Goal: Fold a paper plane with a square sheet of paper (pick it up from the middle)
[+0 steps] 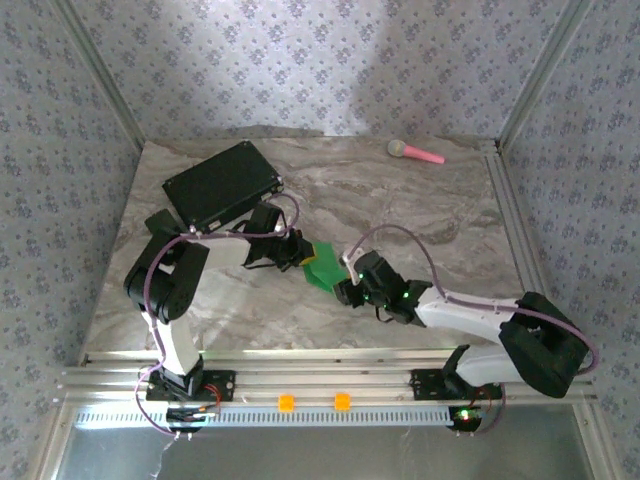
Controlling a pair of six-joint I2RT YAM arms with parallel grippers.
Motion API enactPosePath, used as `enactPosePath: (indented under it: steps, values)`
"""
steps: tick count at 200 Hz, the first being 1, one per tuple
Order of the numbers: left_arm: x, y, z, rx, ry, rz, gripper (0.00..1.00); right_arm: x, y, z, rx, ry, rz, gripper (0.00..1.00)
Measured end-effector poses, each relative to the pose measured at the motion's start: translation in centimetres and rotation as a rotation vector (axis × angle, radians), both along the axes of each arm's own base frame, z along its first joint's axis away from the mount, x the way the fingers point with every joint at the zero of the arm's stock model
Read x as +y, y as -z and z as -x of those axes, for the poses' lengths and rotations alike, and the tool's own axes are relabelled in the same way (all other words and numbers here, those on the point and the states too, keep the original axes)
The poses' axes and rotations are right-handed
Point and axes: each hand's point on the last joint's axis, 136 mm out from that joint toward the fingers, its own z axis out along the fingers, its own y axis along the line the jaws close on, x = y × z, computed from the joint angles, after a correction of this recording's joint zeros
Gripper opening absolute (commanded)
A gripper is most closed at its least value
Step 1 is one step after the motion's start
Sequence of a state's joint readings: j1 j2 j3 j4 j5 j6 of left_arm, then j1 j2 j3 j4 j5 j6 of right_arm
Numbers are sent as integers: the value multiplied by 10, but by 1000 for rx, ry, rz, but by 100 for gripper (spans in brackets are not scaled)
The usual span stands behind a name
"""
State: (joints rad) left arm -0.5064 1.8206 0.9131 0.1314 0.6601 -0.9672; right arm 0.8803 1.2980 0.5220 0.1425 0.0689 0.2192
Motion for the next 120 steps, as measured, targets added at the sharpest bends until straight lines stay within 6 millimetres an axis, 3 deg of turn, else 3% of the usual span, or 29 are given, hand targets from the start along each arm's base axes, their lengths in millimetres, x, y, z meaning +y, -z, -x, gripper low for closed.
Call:
enactPosePath:
  steps: [18, 42, 120]
  values:
    - [0, 0, 0, 8, -6, 3, 10, 8, 3, 6, -83, -62, 43, 44]
    - [-1, -1, 0, 10, -7, 8, 15, 9, 10, -1, -144, -76, 109, 42]
    - [-7, -1, 6, 11, 11, 8, 15, 13, 32, -7, -227, -136, 225, 40]
